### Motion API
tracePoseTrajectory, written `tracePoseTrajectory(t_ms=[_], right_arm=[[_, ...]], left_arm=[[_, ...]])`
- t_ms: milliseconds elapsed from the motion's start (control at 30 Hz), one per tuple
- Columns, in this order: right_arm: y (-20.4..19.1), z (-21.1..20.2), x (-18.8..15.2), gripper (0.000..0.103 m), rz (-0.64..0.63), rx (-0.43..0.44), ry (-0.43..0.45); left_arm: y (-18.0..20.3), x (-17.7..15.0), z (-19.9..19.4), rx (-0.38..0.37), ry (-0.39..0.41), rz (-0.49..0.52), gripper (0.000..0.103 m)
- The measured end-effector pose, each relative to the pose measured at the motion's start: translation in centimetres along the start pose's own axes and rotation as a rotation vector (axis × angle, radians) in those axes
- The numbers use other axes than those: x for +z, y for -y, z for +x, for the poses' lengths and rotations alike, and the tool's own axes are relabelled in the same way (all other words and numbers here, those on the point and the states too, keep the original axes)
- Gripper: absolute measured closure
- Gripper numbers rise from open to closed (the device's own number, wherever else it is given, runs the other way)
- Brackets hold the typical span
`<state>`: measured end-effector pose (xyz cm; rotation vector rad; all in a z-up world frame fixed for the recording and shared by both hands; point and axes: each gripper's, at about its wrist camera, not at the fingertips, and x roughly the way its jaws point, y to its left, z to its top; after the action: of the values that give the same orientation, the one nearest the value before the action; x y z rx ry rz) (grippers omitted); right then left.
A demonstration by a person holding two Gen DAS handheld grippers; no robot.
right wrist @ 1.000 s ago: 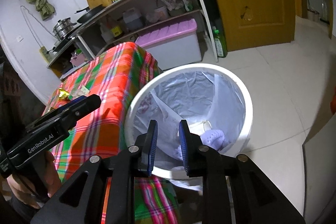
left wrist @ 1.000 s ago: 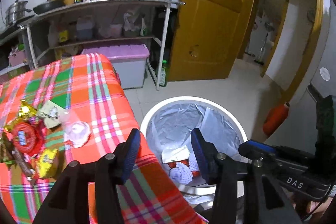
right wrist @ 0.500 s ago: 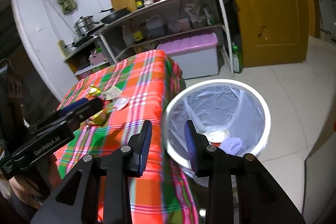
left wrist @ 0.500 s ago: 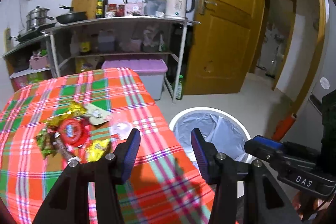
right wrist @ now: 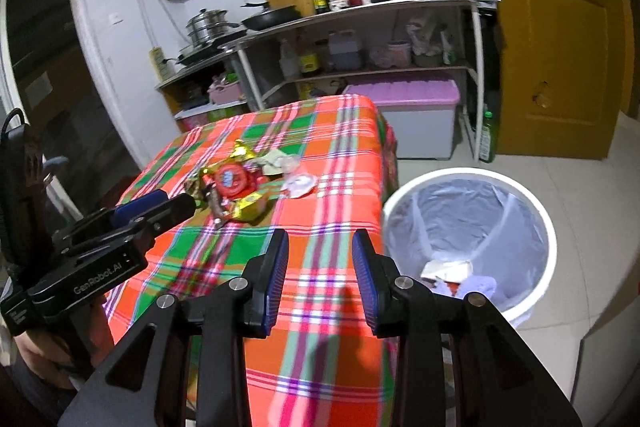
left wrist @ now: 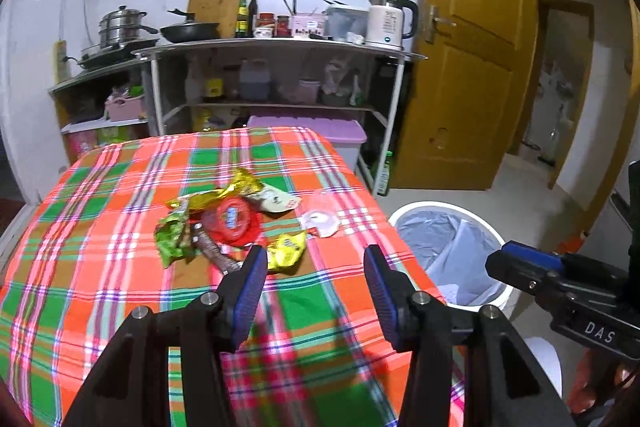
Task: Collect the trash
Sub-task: 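Return to the table and grasp the clear plastic cup with the right tool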
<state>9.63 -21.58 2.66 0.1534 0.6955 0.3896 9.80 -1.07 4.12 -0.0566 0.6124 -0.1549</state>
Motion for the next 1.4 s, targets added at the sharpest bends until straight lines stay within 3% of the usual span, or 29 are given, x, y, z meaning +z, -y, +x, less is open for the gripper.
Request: tracePoseTrajectory(t_ms=[433, 833, 933, 1033, 1400], right_arm=[[-3.6, 1.6, 0.7, 0.069, -0.079, 0.045, -0.022], [-5.2, 6.3, 1.8, 0.069, -0.113, 0.075, -0.081], [-5.2, 7.5, 2.3, 0.068, -0.115, 0.073, -0.091], [-5.2, 8.6, 3.0, 0.053, -0.119, 0.074, -0.095], [-3.9, 13.2, 4.9, 0.053, -0.120, 0.012, -0.120]], left_arm=[[-3.2, -0.4, -1.4, 0.050, 0.021, -0.040, 0.053], [-8.3, -0.7, -0.1, 0.081, 0.009, -0.123, 0.053], [-9.3, -0.4, 0.7, 0.076, 0.000, -0.145, 0.053], [-9.8, -0.4, 1.7, 0.065, -0.018, -0.163, 0.053], [-9.9, -0.1, 4.6, 0.010, -0.052, -0.180, 0.053]])
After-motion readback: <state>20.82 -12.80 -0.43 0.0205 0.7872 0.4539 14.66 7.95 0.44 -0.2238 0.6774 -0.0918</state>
